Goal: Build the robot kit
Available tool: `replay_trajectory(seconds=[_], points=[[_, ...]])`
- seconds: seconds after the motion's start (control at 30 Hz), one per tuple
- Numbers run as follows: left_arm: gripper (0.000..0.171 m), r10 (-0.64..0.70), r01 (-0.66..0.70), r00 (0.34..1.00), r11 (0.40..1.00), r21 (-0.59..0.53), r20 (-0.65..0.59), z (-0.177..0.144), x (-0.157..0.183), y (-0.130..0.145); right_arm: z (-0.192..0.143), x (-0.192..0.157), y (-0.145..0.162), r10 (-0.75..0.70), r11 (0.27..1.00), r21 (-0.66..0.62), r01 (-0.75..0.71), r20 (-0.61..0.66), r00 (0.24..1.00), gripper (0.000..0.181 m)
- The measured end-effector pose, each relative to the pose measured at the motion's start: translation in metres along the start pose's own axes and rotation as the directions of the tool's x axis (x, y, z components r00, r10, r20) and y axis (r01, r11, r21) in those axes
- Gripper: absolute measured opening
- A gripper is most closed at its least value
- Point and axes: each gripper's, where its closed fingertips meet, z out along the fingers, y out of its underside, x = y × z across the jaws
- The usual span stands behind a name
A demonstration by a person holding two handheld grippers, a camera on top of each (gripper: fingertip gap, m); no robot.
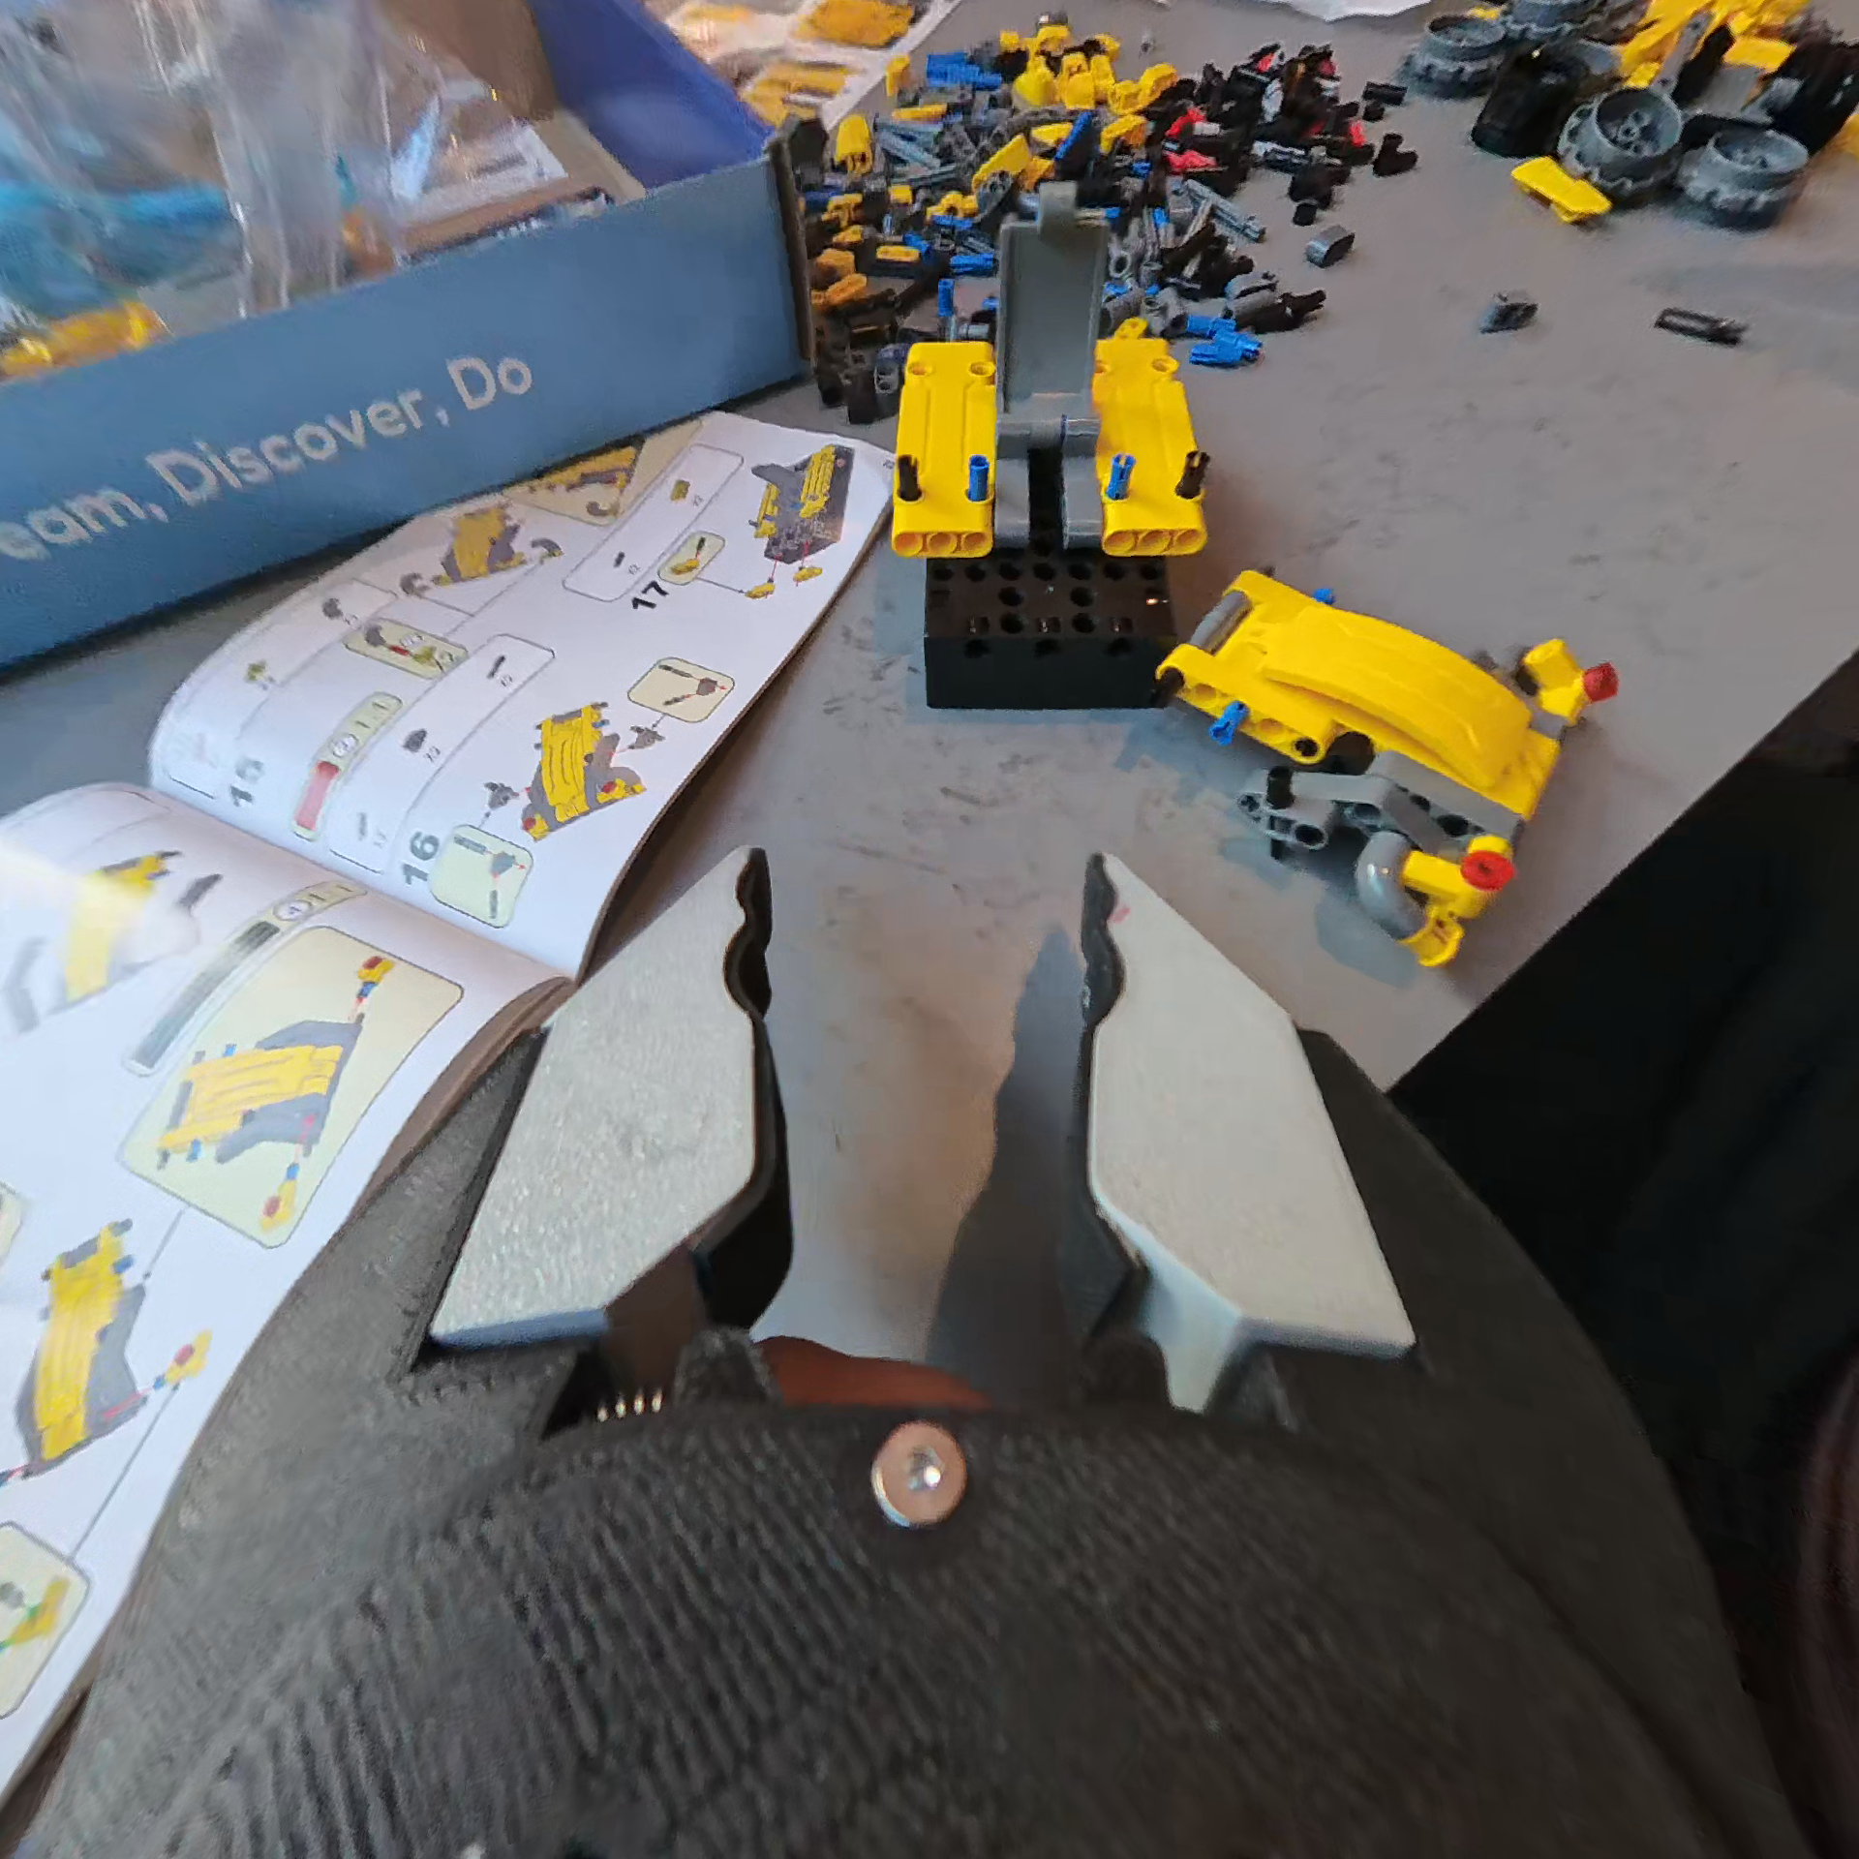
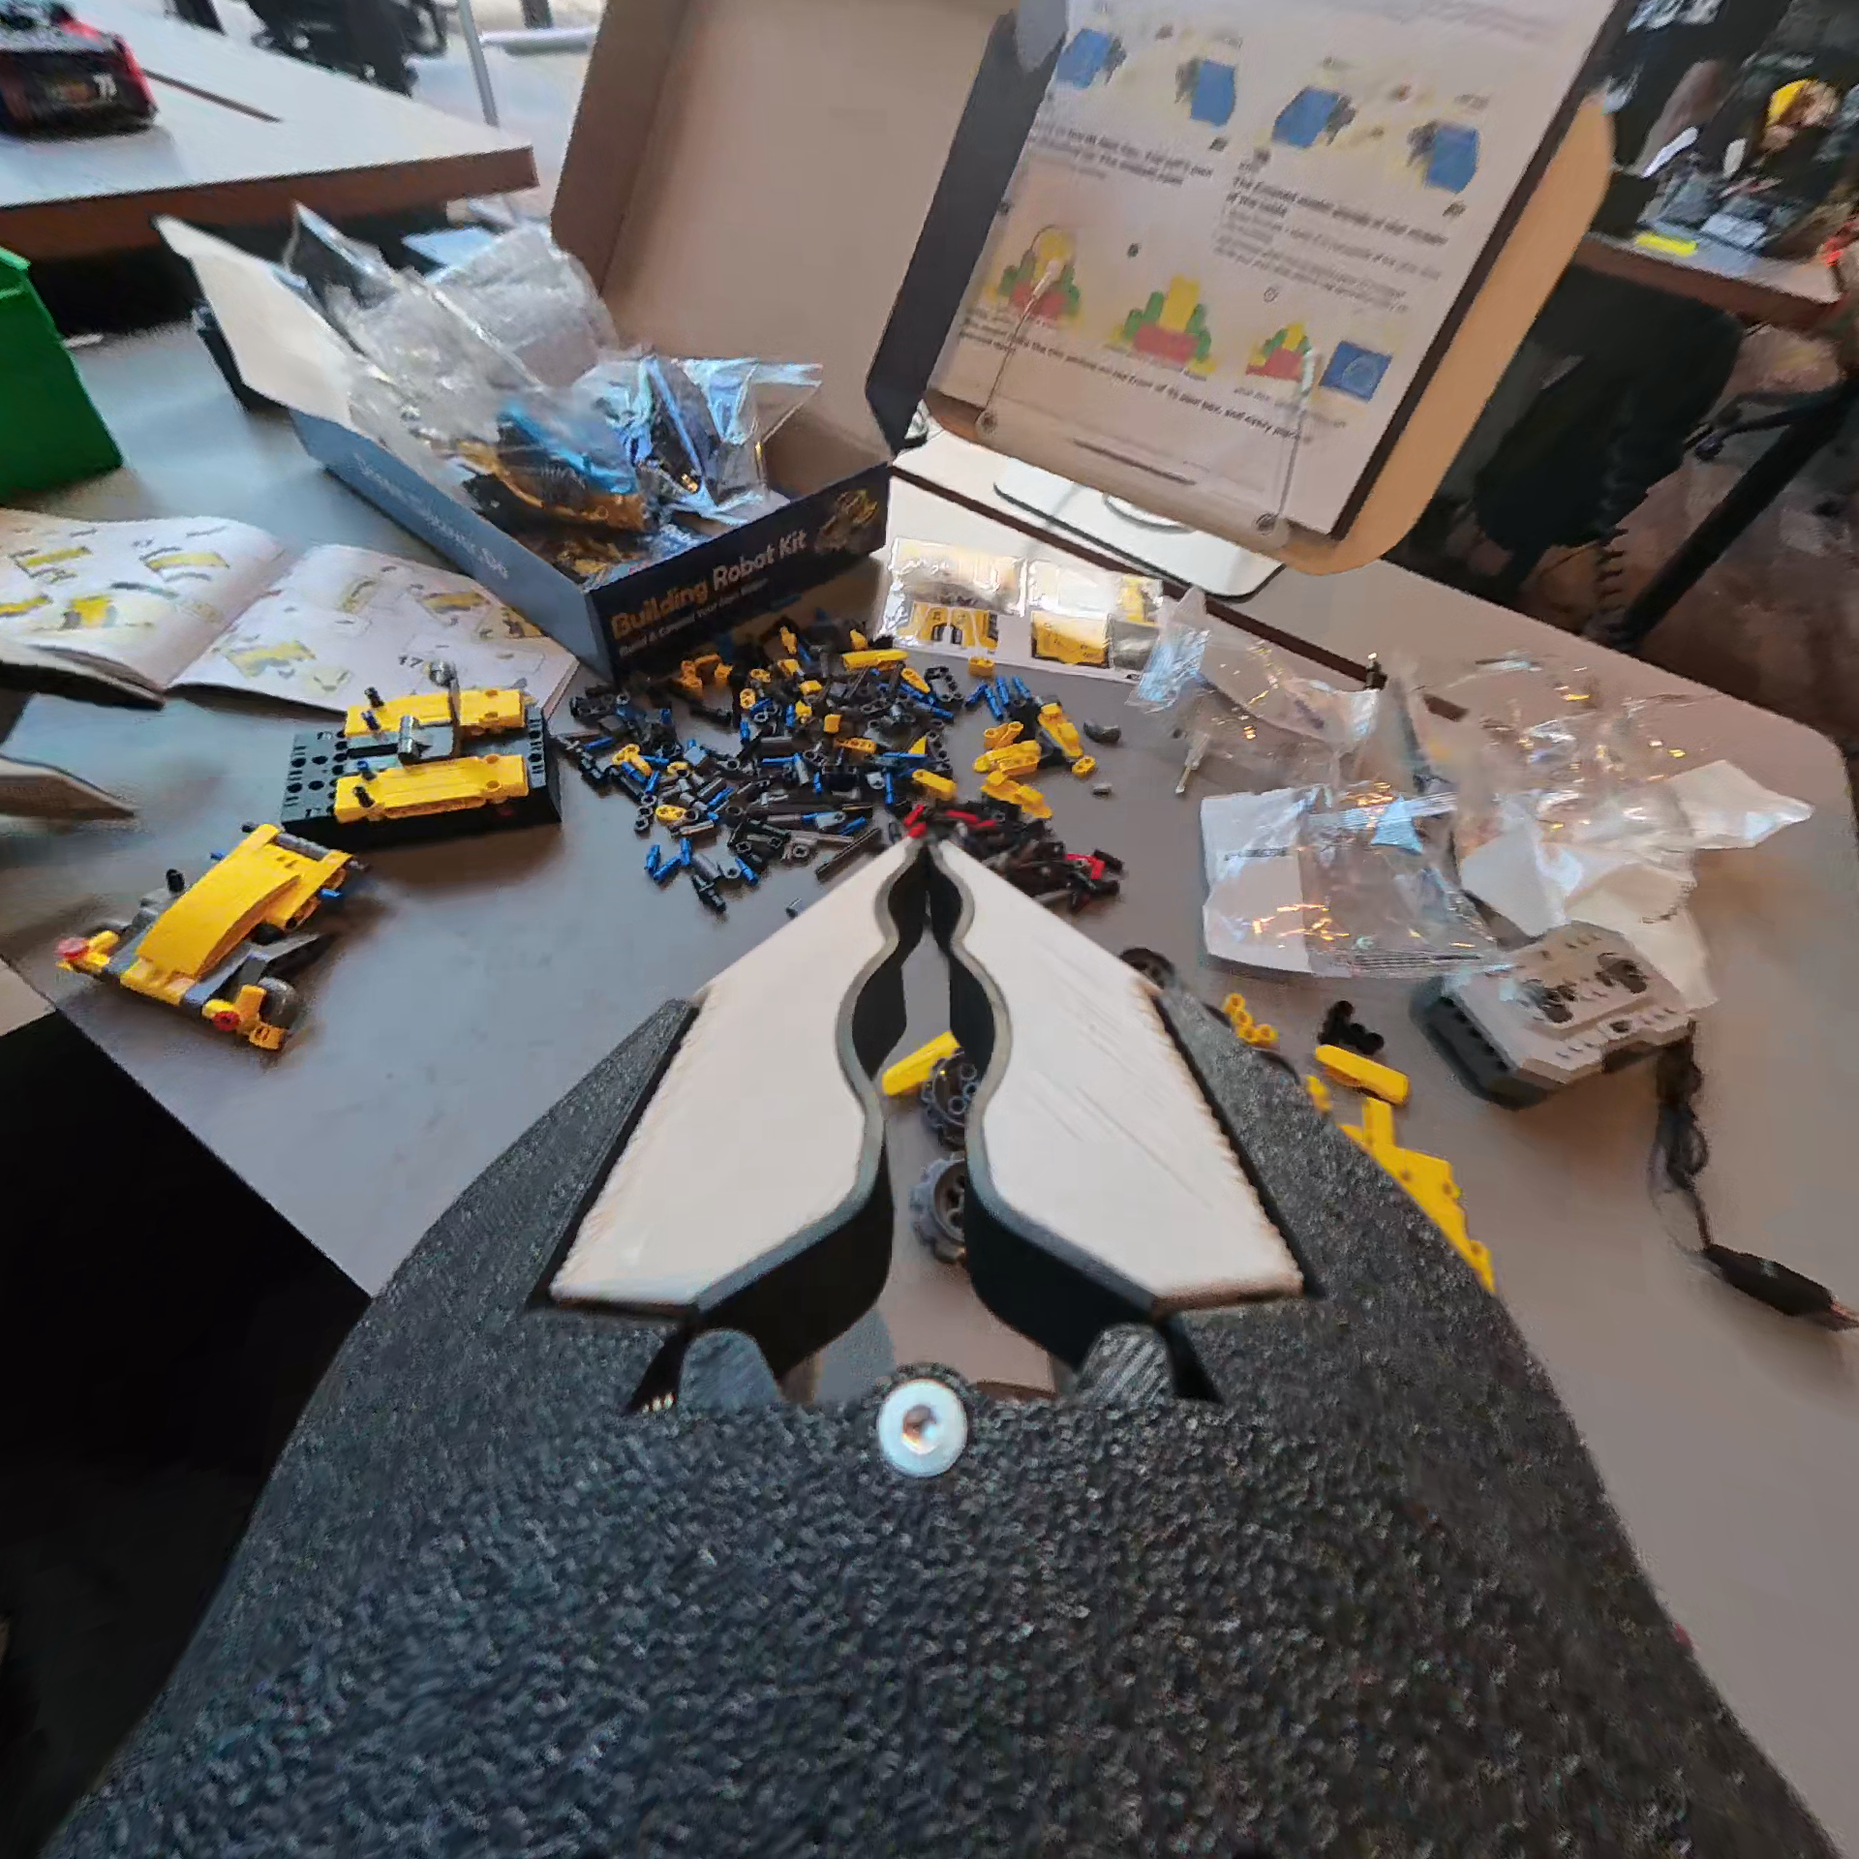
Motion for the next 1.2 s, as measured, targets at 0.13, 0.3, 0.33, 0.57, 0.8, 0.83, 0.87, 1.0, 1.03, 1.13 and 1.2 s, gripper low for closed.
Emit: replay_trajectory(seconds=[0.13, 0.3, 0.33, 0.57, 0.8, 0.83, 0.87, 1.0, 1.03, 1.13, 1.2], points=[[0.059, -0.010, 0.012, 0.998, 1.000, 0.027, -0.068, 0.002, 0.013, 0.003, 0.032, -0.018, 0.028, 0.008, 0.996, -0.092, 0.000, 0.086, 0.996, 0.000], [0.045, -0.055, 0.073, 0.987, 0.991, 0.115, -0.149, -0.003, 0.019, -0.003, 0.066, -0.032, 0.059, -0.003, 0.983, -0.180, 0.027, 0.132, 0.991, 0.000], [0.044, -0.071, 0.094, 0.984, 0.986, 0.136, -0.165, -0.005, 0.019, -0.005, 0.072, -0.035, 0.067, -0.004, 0.981, -0.194, 0.031, 0.138, 0.990, 0.000], [0.034, -0.083, 0.111, 0.979, 0.983, 0.148, -0.187, -0.006, 0.019, -0.005, 0.100, -0.041, 0.093, 0.009, 0.969, -0.243, 0.034, 0.174, 0.985, 0.000], [0.029, -0.101, 0.133, 0.974, 0.979, 0.151, -0.203, -0.007, 0.019, -0.006, 0.110, -0.032, 0.086, 0.036, 0.981, -0.192, -0.005, 0.158, 0.987, 0.000], [0.029, -0.098, 0.131, 0.974, 0.980, 0.153, -0.203, -0.007, 0.019, -0.006, 0.111, -0.033, 0.087, 0.043, 0.981, -0.193, -0.011, 0.165, 0.985, 0.000], [0.029, -0.096, 0.129, 0.974, 0.979, 0.155, -0.203, -0.007, 0.019, -0.006, 0.111, -0.033, 0.087, 0.045, 0.980, -0.197, -0.011, 0.169, 0.985, 0.000], [0.027, -0.091, 0.125, 0.975, 0.978, 0.167, -0.201, -0.008, 0.019, -0.007, 0.105, -0.030, 0.086, 0.018, 0.979, -0.202, 0.013, 0.151, 0.988, 0.000], [0.027, -0.088, 0.123, 0.976, 0.978, 0.171, -0.199, -0.009, 0.019, -0.007, 0.102, -0.029, 0.086, 0.018, 0.978, -0.208, 0.013, 0.146, 0.989, 0.000], [0.026, -0.085, 0.121, 0.978, 0.976, 0.183, -0.192, -0.009, 0.019, -0.008, 0.091, -0.024, 0.084, 0.026, 0.973, -0.231, 0.006, 0.134, 0.991, 0.000], [0.026, -0.087, 0.123, 0.978, 0.975, 0.187, -0.190, -0.010, 0.018, -0.009, 0.082, -0.025, 0.084, 0.039, 0.967, -0.254, 0.000, 0.146, 0.988, 0.000]])
